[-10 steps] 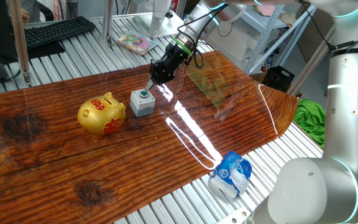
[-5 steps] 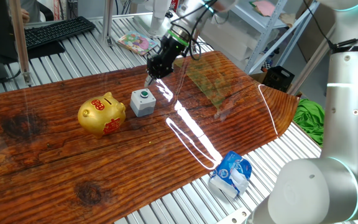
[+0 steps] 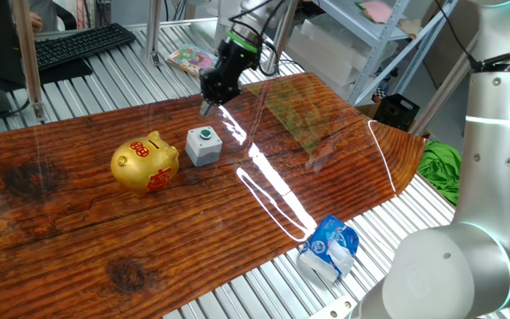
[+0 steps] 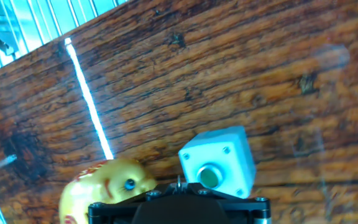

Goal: Drop coins into a piggy bank

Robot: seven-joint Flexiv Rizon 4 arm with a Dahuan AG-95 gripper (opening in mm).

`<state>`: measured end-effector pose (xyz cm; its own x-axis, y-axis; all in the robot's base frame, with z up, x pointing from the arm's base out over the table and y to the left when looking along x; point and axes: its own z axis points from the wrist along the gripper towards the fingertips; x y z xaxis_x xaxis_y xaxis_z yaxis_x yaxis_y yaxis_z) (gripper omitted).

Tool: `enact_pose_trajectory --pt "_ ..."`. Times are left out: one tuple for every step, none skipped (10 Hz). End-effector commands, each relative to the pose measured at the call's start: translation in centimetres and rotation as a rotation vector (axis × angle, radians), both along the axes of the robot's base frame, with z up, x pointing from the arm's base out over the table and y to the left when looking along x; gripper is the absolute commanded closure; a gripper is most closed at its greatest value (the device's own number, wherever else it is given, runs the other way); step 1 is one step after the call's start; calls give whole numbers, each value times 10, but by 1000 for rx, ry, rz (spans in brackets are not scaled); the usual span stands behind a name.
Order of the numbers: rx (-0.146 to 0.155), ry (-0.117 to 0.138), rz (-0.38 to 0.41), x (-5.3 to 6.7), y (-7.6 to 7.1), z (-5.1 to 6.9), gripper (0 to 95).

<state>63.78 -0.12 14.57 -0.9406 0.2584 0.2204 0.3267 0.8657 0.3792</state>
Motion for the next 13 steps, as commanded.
enact_pose_trajectory --pt "-22 27 -59 -4 24 13 950" --pt "-29 19 -33 -6 32 18 950" --pt "-34 28 6 -8 42 23 950" --pt "-57 25 27 -12 55 26 950" --pt "-96 22 59 -15 65 28 950" --pt "-115 18 79 -18 74 29 950" --pt "-124 11 100 -20 79 30 950" --pt "-138 -2 138 -22 86 31 950" --pt "-140 -9 157 -25 93 32 950" --pt "-160 -21 196 -28 99 32 950" --pt "-176 -31 222 -29 105 32 950" --pt "-191 -38 248 -30 108 32 950" --pt "-216 -53 300 -30 112 33 950"
